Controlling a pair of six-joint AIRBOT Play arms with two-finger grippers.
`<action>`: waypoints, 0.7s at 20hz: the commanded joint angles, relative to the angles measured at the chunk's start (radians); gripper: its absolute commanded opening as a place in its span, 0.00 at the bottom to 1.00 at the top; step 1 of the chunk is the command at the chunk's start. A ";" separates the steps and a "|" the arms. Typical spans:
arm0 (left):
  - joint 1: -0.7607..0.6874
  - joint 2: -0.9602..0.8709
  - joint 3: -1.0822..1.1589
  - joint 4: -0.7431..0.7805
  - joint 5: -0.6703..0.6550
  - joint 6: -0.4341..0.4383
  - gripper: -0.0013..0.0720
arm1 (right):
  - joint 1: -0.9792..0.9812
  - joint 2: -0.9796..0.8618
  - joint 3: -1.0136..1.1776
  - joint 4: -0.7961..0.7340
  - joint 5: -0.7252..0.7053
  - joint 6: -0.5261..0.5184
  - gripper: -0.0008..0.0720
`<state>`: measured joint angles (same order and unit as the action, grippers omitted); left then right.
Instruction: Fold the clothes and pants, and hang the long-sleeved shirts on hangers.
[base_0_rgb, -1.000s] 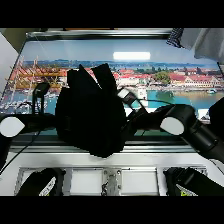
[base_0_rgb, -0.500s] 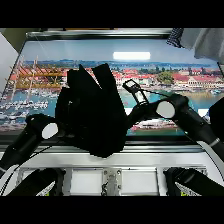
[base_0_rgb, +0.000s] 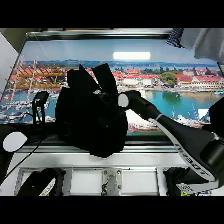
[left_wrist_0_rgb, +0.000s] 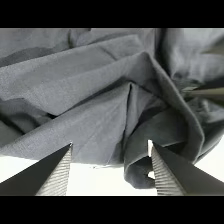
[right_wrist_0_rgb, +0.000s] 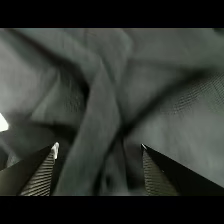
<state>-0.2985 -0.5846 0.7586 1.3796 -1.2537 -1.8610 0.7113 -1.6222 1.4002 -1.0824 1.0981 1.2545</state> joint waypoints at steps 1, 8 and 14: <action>0.018 0.021 0.000 -0.019 -0.004 0.008 0.71 | 0.040 -0.129 0.107 0.003 0.003 -0.017 0.80; 0.011 -0.098 0.000 -0.021 -0.052 0.014 0.71 | 0.054 -0.146 0.115 -0.120 0.018 0.018 0.04; -0.246 -0.279 0.000 -0.018 -0.018 0.028 0.71 | -0.059 0.116 0.031 -0.287 0.145 0.183 0.04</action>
<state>-0.4267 -0.7822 0.7586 1.3594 -1.2987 -1.8389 0.7006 -1.6215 1.4784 -1.3064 1.1782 1.3716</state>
